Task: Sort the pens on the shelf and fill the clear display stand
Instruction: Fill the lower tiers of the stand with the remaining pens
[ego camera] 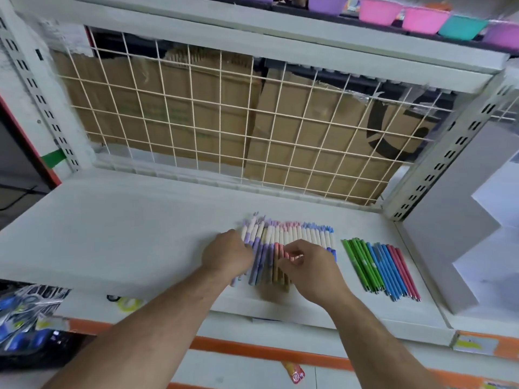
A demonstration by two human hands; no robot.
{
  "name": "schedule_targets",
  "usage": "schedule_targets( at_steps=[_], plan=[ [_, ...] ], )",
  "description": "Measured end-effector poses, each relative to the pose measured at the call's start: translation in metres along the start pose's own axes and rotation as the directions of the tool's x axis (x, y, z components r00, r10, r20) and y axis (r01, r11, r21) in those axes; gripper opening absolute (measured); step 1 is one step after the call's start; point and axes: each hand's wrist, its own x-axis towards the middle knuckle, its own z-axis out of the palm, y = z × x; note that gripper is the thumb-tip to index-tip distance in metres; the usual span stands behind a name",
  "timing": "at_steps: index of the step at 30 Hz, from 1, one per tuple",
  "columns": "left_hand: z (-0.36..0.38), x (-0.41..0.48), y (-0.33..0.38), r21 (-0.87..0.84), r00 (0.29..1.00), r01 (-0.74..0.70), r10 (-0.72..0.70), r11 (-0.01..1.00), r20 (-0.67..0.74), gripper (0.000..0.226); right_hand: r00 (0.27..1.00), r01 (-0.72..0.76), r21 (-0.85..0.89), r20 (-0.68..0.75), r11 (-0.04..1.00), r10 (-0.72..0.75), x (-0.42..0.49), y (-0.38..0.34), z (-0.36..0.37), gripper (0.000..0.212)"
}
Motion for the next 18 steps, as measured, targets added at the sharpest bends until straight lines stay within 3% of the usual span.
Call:
schedule_targets(
  at_steps=[12, 18],
  plan=[
    [-0.0025, -0.0019, 0.0049, -0.013, 1.0, -0.01, 0.01, 1.0, 0.01, 0.022, 1.0, 0.018, 0.001, 0.011, 1.0, -0.018, 0.0017, 0.0049, 0.0002, 0.013],
    [-0.0049, 0.0034, 0.0003, -0.082, 0.996, 0.042, -0.036, 0.996, 0.079, 0.034, 1.0, 0.015, 0.021, -0.014, 1.0, -0.014, -0.0007, 0.0061, -0.0072, 0.016]
  ],
)
